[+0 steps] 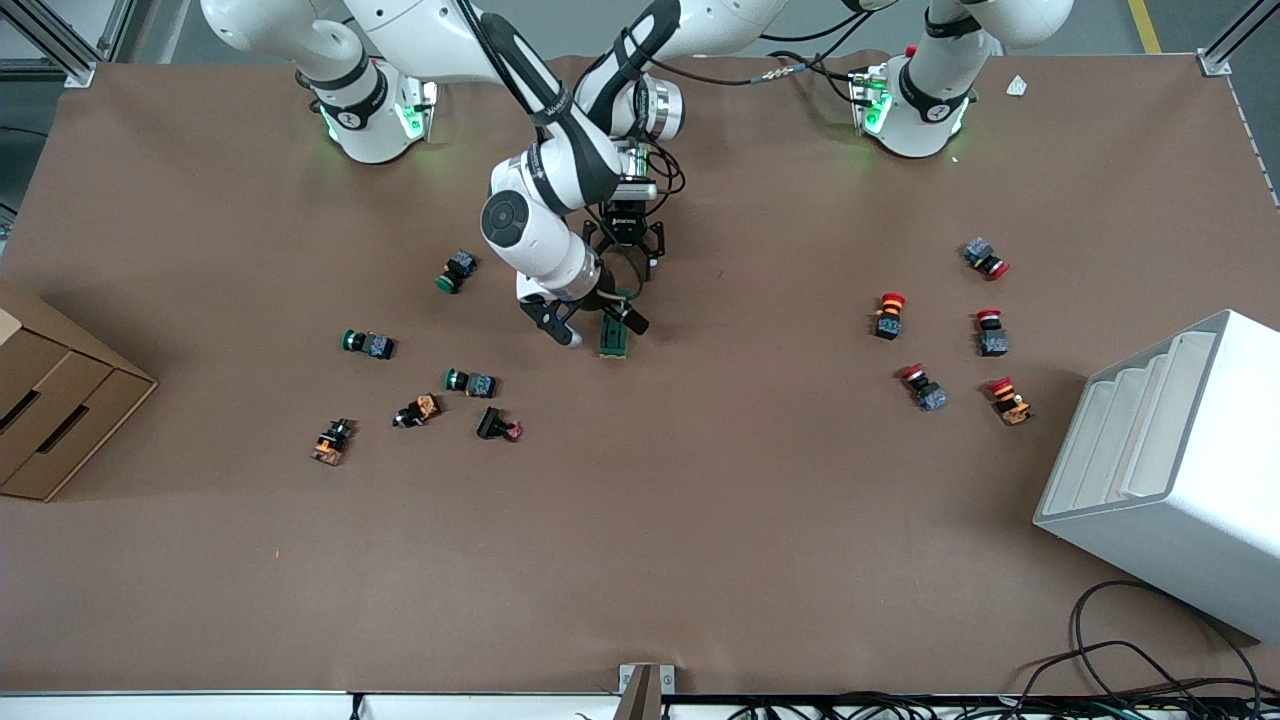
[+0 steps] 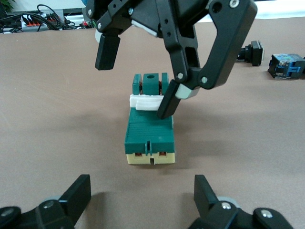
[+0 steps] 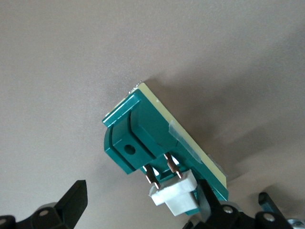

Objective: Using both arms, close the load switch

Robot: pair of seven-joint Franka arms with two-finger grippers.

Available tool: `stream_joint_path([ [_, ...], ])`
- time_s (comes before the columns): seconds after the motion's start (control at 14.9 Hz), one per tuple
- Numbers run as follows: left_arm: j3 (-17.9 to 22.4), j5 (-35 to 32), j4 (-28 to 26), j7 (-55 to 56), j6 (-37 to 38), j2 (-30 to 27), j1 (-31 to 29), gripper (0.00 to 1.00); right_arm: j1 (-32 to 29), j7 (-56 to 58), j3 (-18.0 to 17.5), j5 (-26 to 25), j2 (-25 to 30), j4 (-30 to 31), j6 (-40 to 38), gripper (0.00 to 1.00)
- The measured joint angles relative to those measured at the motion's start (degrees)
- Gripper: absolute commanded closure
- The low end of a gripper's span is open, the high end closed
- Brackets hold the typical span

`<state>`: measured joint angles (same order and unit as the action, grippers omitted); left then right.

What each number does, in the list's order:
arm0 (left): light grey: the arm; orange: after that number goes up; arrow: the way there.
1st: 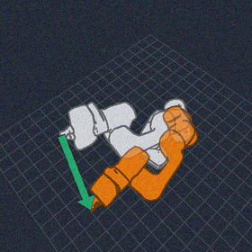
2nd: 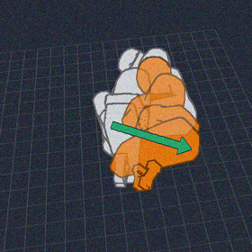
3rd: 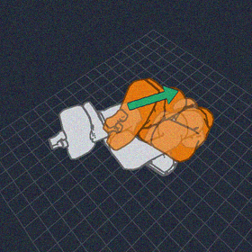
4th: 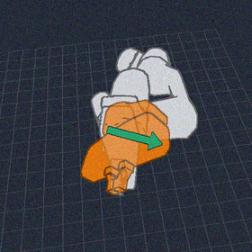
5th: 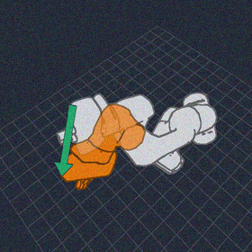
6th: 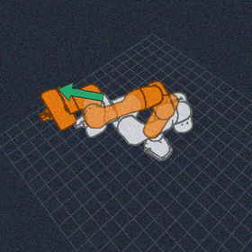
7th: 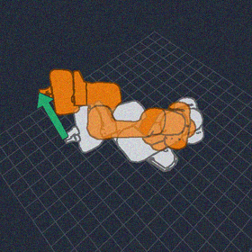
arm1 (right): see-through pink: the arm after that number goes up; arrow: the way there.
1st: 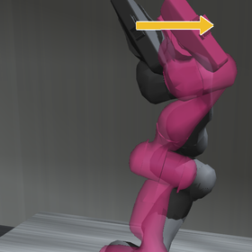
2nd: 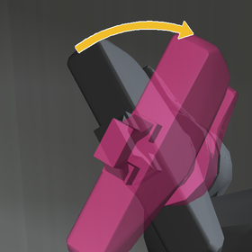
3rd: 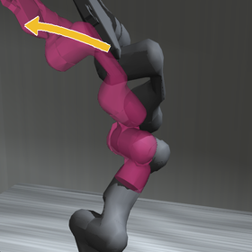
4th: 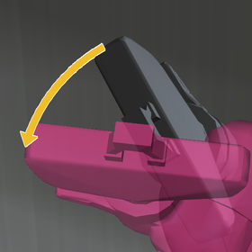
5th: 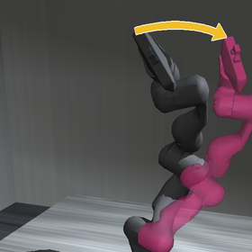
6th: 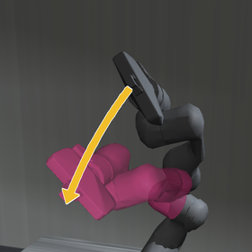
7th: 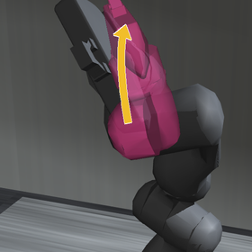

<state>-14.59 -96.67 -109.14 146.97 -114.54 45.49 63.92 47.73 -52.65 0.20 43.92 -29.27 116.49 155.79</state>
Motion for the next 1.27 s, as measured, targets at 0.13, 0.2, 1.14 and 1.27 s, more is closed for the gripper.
stream_joint_path([
  [0.13, 0.0, 0.0, 0.0, 0.0, 0.0, 0.0, 0.0, 0.04, -0.54, -0.19, 0.04, 0.21, 0.04, -0.43, -1.07, 0.0],
  [0.2, 0.0, 0.0, 0.0, 0.0, 0.0, 0.0, 0.0, 0.04, -0.88, -0.3, 0.05, 0.31, 0.11, -0.64, -1.5, 0.0],
  [1.14, 0.03, 0.0, 0.0, 0.0, 0.0, 0.0, -0.01, 0.04, -5.24, -0.25, 0.62, 0.38, -2.02, -8.13, -3.67, 0.0],
  [1.27, 0.03, 0.0, 0.0, 0.0, 0.0, 0.0, -0.01, 0.04, -5.24, -0.25, 0.67, 0.37, -2.36, -8.5, -3.67, 0.0],
])
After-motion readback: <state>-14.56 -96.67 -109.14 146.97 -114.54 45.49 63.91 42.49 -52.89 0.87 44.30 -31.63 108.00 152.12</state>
